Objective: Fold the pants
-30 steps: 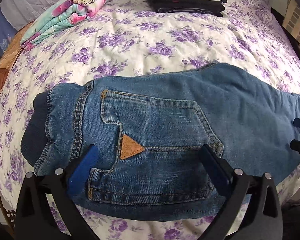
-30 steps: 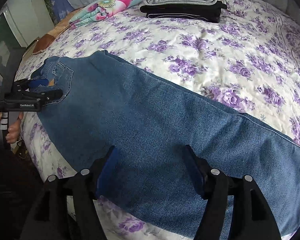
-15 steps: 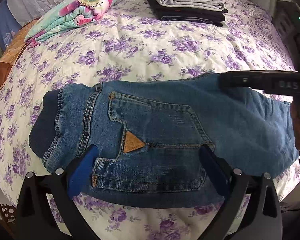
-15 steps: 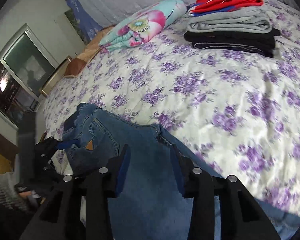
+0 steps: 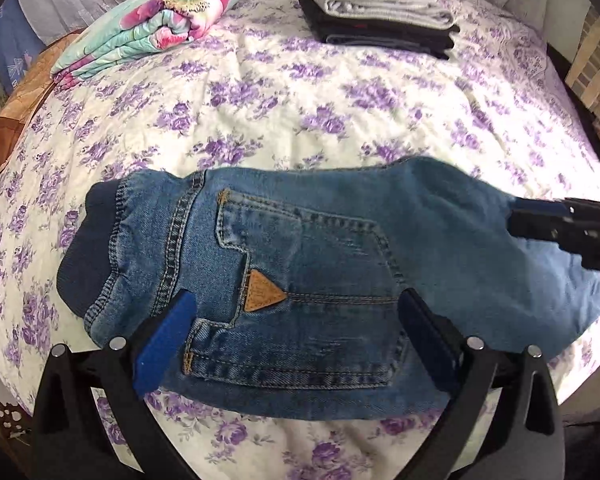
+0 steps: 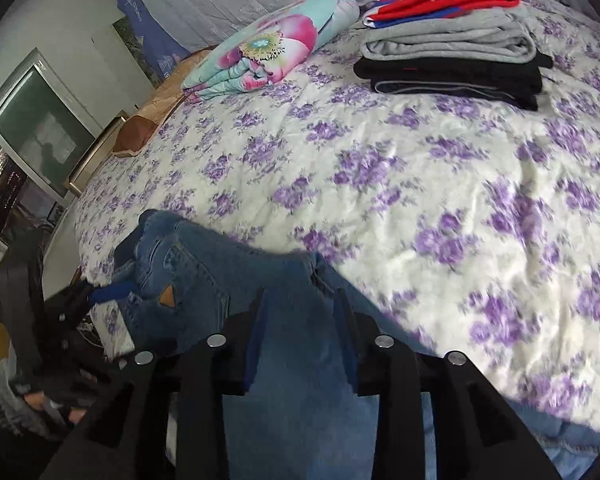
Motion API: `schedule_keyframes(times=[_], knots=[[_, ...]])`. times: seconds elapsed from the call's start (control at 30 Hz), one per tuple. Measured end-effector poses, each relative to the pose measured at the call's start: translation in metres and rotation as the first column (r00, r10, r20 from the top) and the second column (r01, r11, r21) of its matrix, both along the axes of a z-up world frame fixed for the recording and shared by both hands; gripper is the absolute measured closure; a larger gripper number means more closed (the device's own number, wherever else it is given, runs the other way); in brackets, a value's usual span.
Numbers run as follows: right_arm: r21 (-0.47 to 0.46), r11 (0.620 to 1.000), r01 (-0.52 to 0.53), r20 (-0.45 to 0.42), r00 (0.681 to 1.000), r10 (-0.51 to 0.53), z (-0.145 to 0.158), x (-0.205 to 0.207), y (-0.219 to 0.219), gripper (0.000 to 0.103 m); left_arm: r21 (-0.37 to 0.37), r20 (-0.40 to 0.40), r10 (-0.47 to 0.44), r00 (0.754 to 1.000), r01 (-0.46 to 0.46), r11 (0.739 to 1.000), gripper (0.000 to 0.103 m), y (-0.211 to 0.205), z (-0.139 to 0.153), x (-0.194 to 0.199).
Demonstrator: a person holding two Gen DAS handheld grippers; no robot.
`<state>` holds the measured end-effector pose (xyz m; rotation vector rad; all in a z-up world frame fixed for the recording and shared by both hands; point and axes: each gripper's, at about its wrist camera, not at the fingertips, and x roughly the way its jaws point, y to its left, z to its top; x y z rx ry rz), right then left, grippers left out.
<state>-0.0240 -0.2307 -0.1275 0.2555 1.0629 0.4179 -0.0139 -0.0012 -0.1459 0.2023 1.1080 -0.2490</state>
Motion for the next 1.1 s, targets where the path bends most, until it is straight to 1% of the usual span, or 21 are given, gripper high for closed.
schedule_keyframes(times=[0.07, 0.1, 0.17, 0.23, 0.27, 0.3, 0.37, 0.47, 0.53, 0.57, 0.6, 0.63, 0.7, 0.8, 0.87, 0.93, 0.97, 1.0, 1.03, 1.07, 1.1], knots=[[-0.05, 0.998, 0.036, -0.077, 0.996, -0.039, -0.029, -0.01, -0.015, 0.058, 0.033, -0.038, 0.006, 0.999, -0.004, 0.999, 0.004, -0.003, -0.014, 0.006], [-0.006, 0.997, 0.076, -0.072, 0.995, -0.076, -0.033, -0.018, -0.029, 0.07, 0.042, -0.026, 0.005, 1.0, -0.003, 0.999, 0.004, -0.005, -0.01, 0.005], [0.062, 0.982, 0.178, -0.028, 0.984, -0.177, -0.015, -0.04, -0.056, 0.07, 0.047, 0.0, -0.018, 1.0, 0.018, 0.999, 0.005, -0.01, 0.002, 0.004], [0.109, 0.962, 0.251, 0.078, 0.963, -0.26, 0.015, -0.078, -0.094, 0.061, 0.008, 0.02, -0.028, 0.999, 0.028, 1.0, 0.005, -0.011, 0.013, 0.004], [0.11, 0.946, 0.306, 0.105, 0.943, -0.317, 0.025, -0.102, -0.116, 0.048, -0.008, 0.021, -0.032, 0.999, 0.032, 0.999, 0.005, -0.013, 0.017, 0.005], [0.127, 0.916, 0.379, 0.108, 0.913, -0.393, 0.03, -0.13, -0.138, 0.042, -0.02, 0.016, -0.036, 0.999, 0.036, 0.999, 0.005, -0.017, 0.02, 0.006], [0.208, 0.836, 0.509, 0.033, 0.85, -0.526, 0.023, -0.185, -0.18, 0.042, -0.035, 0.0, -0.049, 0.999, 0.049, 0.998, 0.005, -0.026, 0.021, 0.009], [0.283, 0.653, 0.702, -0.097, 0.698, -0.709, -0.008, -0.26, -0.225, 0.04, -0.041, -0.025, -0.074, 0.997, 0.073, 0.997, 0.005, -0.04, 0.018, 0.011], [0.361, 0.51, 0.781, -0.169, 0.592, -0.788, -0.031, -0.284, -0.245, 0.04, -0.028, -0.046, -0.104, 0.993, 0.103, 0.994, 0.005, -0.051, 0.014, 0.011], [0.418, 0.451, 0.789, -0.197, 0.563, -0.802, -0.041, -0.288, -0.251, 0.04, -0.014, -0.051, -0.12, 0.991, 0.119, 0.993, 0.005, -0.055, 0.012, 0.011], [0.443, 0.403, 0.801, -0.22, 0.533, -0.817, -0.053, -0.291, -0.255, 0.041, 0.0, -0.051, -0.138, 0.989, 0.138, 0.99, 0.005, -0.059, 0.013, 0.01], [0.447, 0.354, 0.822, -0.238, 0.49, -0.838, -0.062, -0.291, -0.258, 0.041, 0.008, -0.047, -0.151, 0.987, 0.152, 0.988, 0.005, -0.061, 0.013, 0.009], [0.526, 0.283, 0.802, -0.241, 0.46, -0.854, -0.074, -0.289, -0.262, 0.041, 0.021, -0.05, -0.164, 0.985, 0.166, 0.986, 0.005, -0.063, 0.013, 0.008], [0.574, 0.201, 0.794, -0.255, 0.407, -0.877, -0.091, -0.285, -0.271, 0.042, 0.029, -0.059, -0.163, 0.985, 0.165, 0.986, 0.005, -0.058, 0.013, 0.008], [0.6, 0.164, 0.783, -0.255, 0.381, -0.889, -0.095, -0.283, -0.274, 0.043, 0.03, -0.058, -0.15, 0.987, 0.152, 0.988, 0.005, -0.052, 0.014, 0.007], [0.599, 0.169, 0.782, -0.241, 0.378, -0.894, -0.094, -0.281, -0.275, 0.046, 0.023, -0.052, -0.126, 0.991, 0.128, 0.992, 0.005, -0.043, 0.016, 0.008], [0.593, 0.18, 0.785, -0.232, 0.381, -0.895, -0.092, -0.28, -0.274, 0.052, 0.021, -0.048, -0.114, 0.992, 0.115, 0.993, 0.005, -0.039, 0.017, 0.008], [0.597, 0.179, 0.782, -0.223, 0.376, -0.899, -0.087, -0.282, -0.274, 0.072, 0.016, -0.042, -0.098, 0.994, 0.098, 0.995, 0.005, -0.033, 0.019, 0.009], [0.619, 0.174, 0.766, -0.214, 0.377, -0.901, -0.081, -0.281, -0.274, 0.084, 0.01, -0.036, -0.082, 0.996, 0.082, 0.997, 0.005, -0.027, 0.02, 0.009], [0.63, 0.191, 0.753, -0.187, 0.386, -0.903, -0.069, -0.279, -0.273, 0.089, 0.004, -0.03, -0.064, 0.998, 0.064, 0.998, 0.005, -0.02, 0.022, 0.01], [0.618, 0.241, 0.748, -0.136, 0.405, -0.904, -0.052, -0.276, -0.269, 0.089, -0.002, -0.024, -0.049, 0.999, 0.049, 0.999, 0.005, -0.015, 0.024, 0.01]])
